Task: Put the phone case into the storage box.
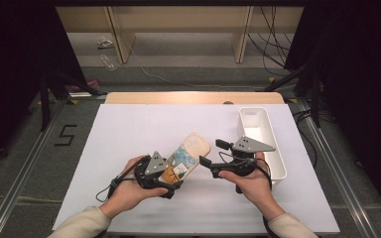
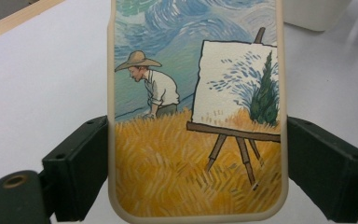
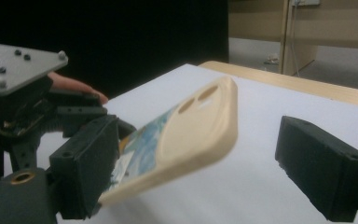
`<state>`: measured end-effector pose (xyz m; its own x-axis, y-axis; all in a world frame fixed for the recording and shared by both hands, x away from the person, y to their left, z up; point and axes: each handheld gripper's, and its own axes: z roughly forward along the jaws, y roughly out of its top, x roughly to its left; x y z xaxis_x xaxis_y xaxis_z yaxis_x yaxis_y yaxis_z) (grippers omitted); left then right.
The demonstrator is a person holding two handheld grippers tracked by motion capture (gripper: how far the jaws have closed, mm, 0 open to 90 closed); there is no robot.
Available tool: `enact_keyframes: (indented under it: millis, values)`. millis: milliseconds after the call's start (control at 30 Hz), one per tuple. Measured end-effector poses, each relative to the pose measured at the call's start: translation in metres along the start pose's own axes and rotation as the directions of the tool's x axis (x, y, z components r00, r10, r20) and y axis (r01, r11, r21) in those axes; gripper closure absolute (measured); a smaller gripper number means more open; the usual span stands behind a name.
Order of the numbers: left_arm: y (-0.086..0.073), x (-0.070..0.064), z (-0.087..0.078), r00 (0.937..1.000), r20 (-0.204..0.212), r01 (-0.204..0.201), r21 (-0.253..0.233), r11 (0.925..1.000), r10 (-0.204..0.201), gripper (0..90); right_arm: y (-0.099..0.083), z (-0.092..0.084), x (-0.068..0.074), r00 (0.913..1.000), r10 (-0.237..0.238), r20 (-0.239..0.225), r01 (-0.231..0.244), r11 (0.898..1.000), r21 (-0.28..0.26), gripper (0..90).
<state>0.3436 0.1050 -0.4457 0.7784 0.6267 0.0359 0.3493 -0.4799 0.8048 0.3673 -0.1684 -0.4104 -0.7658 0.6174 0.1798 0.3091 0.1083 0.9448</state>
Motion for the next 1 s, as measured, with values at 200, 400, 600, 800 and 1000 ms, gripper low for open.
enact_keyframes:
  millis: [200,400,600,800,1000]
  values:
    - [0.000,-0.003,0.002,1.0000,0.006,-0.007,-0.006,1.0000,0.008,11.5,0.009,0.015,-0.003,0.9997,0.015,0.019,-0.015,1.000,0.013,14.5]
    - [0.001,-0.007,0.004,0.9998,0.010,-0.018,-0.011,0.9998,0.018,11.5,0.012,0.026,-0.003,0.9993,0.024,0.028,-0.025,0.999,0.032,14.8]
    - [0.001,-0.010,0.005,0.9996,0.009,-0.026,-0.015,0.9995,0.026,11.5,0.016,0.035,-0.004,0.9988,0.045,0.017,-0.046,0.998,0.042,15.3]
    - [0.001,-0.011,0.005,0.9995,0.010,-0.028,-0.020,0.9994,0.029,11.4,0.015,0.041,-0.006,0.9984,0.055,0.015,-0.056,0.997,0.058,15.8]
    - [0.001,-0.012,0.005,0.9994,0.012,-0.032,-0.021,0.9993,0.032,11.4,0.014,0.044,-0.009,0.9973,0.065,0.035,-0.067,0.995,0.072,17.6]
